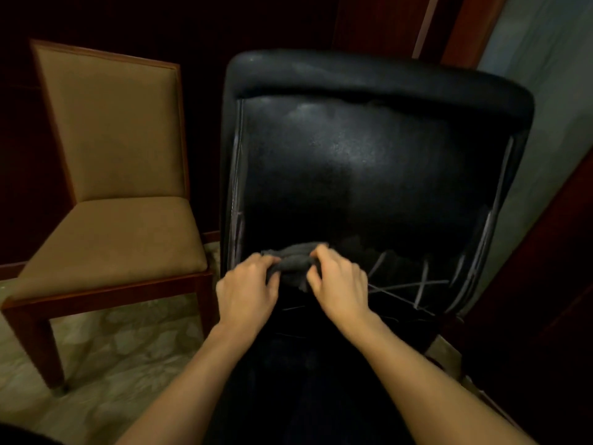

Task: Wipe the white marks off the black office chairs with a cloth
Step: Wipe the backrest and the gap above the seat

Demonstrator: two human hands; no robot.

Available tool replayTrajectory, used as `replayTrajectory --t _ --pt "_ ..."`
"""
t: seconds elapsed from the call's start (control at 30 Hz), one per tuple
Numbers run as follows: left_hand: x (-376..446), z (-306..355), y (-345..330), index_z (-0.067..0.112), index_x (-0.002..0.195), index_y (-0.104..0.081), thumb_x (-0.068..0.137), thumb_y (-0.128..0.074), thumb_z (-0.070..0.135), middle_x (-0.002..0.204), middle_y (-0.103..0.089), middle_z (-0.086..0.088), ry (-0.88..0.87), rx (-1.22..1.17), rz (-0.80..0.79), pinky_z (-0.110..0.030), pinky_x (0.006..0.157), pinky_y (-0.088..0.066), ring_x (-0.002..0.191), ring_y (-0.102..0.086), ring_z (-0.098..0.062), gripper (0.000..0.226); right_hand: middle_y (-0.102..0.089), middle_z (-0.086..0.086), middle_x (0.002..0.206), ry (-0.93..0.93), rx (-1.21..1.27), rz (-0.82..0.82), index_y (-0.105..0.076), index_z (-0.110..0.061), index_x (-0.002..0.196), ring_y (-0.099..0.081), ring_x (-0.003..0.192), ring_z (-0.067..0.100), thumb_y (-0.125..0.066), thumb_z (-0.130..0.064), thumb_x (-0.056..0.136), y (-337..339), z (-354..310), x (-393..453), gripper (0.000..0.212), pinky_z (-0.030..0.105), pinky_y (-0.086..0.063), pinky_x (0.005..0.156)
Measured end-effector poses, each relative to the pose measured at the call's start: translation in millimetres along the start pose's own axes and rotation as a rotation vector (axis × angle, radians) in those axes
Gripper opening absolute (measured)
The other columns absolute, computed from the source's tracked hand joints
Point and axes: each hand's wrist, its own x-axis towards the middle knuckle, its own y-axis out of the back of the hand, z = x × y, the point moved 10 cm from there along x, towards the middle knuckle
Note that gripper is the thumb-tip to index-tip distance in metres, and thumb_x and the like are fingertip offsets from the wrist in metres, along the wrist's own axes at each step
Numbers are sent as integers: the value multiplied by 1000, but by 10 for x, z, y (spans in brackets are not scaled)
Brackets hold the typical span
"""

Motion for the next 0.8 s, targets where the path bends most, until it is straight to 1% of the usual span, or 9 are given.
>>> replayTrajectory --t 0.07,0.13,0.3,0.33,0.47,0.6,0.67,0.73,0.8 --pt "-81 -43 -34 34 115 -68 91 -64 31 107 -68 8 8 8 -27 -36 69 -51 94 -68 -26 24 -68 0 112 17 -28 -47 -54 -23 112 -66 97 32 -52 -34 93 -34 3 -72 22 37 -47 75" --pt "-21 -3 40 34 112 -68 89 -65 32 102 -68 7 -5 -13 8 -37 67 -52 90 -69 -28 23 -69 0 109 23 -15 -10 -56 -24 109 -66 97 32 -54 -36 92 148 -8 -18 21 36 -46 73" --pt "409 423 493 29 113 -68 91 -63 33 98 -65 3 -93 -102 241 -41 63 -53 87 -67 -30 23 -71 1 103 -8 123 309 -61 -26 107 -65 92 37 -60 -34 89 966 -22 315 20 40 -48 69" --pt "479 487 493 30 114 -68 91 -63 33 100 -65 4 -93 -93 236 -41 66 -53 90 -66 -29 23 -71 1 104 -24 111 310 -61 -26 108 -65 93 38 -59 -33 90 982 18 365 20 40 -48 70" --pt "460 494 90 34 118 -67 92 -62 32 113 -67 4 -31 -68 61 -42 77 -51 101 -66 -29 27 -70 5 105 -81 57 225 -56 -20 108 -65 94 37 -57 -30 92 584 272 257 19 39 -46 71" --pt "100 382 -142 32 118 -68 92 -63 31 112 -67 8 -74 -17 -26 -38 75 -52 99 -68 -24 26 -70 3 103 -91 28 64 -53 -20 109 -66 94 33 -55 -33 92 136 365 -77 21 36 -45 70" --pt "44 347 -104 32 115 -68 91 -63 32 108 -67 8 -105 -1 -35 -38 72 -54 96 -69 -24 24 -71 4 101 -65 -3 9 -55 -22 108 -66 95 34 -56 -35 91 166 326 -91 21 35 -43 68" --pt "154 383 70 30 110 -68 89 -64 31 100 -67 4 -131 -36 43 -41 66 -55 90 -69 -30 21 -72 7 100 -37 32 108 -59 -22 105 -66 93 37 -59 -35 89 457 230 19 21 37 -45 68" --pt "353 488 301 30 111 -67 89 -61 33 99 -67 2 -146 -84 165 -45 66 -55 89 -68 -33 23 -72 8 97 -39 122 290 -61 -22 104 -65 90 40 -61 -32 88 846 156 167 19 39 -47 68"
